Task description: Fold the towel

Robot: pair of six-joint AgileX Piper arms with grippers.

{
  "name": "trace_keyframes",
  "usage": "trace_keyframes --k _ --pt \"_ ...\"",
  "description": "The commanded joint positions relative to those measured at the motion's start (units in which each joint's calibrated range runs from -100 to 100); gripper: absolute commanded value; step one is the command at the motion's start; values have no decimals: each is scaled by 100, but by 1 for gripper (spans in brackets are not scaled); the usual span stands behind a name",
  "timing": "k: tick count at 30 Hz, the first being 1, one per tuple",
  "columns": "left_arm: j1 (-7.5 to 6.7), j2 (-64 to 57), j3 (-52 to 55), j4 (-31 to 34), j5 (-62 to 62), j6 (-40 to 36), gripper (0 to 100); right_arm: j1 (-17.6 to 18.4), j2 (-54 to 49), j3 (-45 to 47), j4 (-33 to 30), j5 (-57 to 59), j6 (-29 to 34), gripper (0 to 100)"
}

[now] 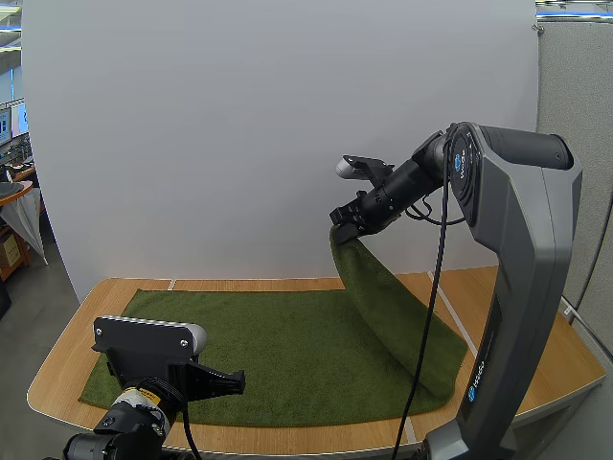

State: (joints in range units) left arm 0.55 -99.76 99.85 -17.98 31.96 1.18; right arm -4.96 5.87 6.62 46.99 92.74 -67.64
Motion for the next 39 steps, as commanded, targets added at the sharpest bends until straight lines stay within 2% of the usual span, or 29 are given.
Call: trace_keyframes --k 1,7,13,24,39 --pt "2 -24 15 28 -32 -36 0 86 -119 20 175 -44 15 0" --pt "2 -24 15 28 -32 -36 0 316 -266 20 291 -70 15 0" --pt "2 -24 15 28 -32 -36 0 690 -454 20 279 -236 34 0" --pt "2 -24 15 28 -32 -36 0 1452 -614 20 95 -1088 286 0" --pt "2 -24 15 28 -32 -36 0 2184 -518 7 72 -2169 355 0"
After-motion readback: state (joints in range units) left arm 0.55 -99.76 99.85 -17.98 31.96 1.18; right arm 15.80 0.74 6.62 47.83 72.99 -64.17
